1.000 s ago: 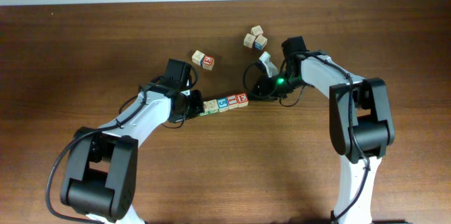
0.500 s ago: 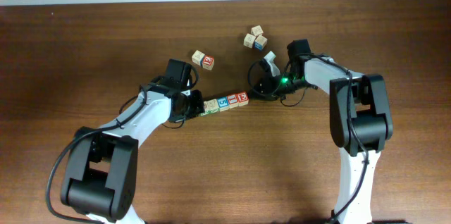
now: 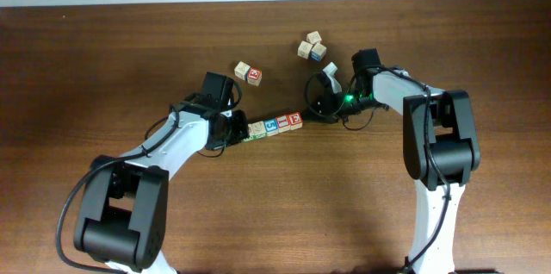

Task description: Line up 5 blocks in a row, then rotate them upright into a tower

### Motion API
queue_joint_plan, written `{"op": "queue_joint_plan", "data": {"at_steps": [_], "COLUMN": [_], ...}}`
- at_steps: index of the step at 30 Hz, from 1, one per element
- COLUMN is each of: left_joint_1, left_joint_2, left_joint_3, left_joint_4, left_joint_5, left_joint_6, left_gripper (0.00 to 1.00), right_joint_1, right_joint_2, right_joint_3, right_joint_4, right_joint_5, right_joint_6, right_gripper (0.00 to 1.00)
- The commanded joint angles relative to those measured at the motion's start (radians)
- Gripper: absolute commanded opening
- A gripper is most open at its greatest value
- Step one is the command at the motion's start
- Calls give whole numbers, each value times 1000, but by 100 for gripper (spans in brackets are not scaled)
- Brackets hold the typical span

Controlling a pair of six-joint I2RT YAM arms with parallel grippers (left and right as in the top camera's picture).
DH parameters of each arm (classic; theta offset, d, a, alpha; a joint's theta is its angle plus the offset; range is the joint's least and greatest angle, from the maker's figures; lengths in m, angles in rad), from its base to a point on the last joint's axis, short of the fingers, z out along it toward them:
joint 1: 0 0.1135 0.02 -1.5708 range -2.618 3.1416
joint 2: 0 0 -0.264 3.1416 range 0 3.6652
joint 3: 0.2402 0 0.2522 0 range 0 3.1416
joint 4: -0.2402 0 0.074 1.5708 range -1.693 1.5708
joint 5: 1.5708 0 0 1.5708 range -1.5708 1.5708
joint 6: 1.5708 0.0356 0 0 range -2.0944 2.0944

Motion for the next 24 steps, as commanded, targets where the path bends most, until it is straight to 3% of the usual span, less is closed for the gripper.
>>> {"op": "queue_joint_plan", "data": {"at_steps": [1,24], "left_joint_1": [-5,-5], "left_joint_2": [13,13], "left_joint_3": [-3,-3], "left_joint_4": [7,10], "left_joint_5": [27,27], "left_joint_6": [10,17], "left_gripper": [0,0], "right_joint_1": [33,72], "right_joint_2": [13,-15], "right_joint_3": [-6,38], "right_joint_4": [-9,-66], "right_joint_5": [-71,-103], "right_joint_6": [-12,-13], "right_gripper": [4,4]}}
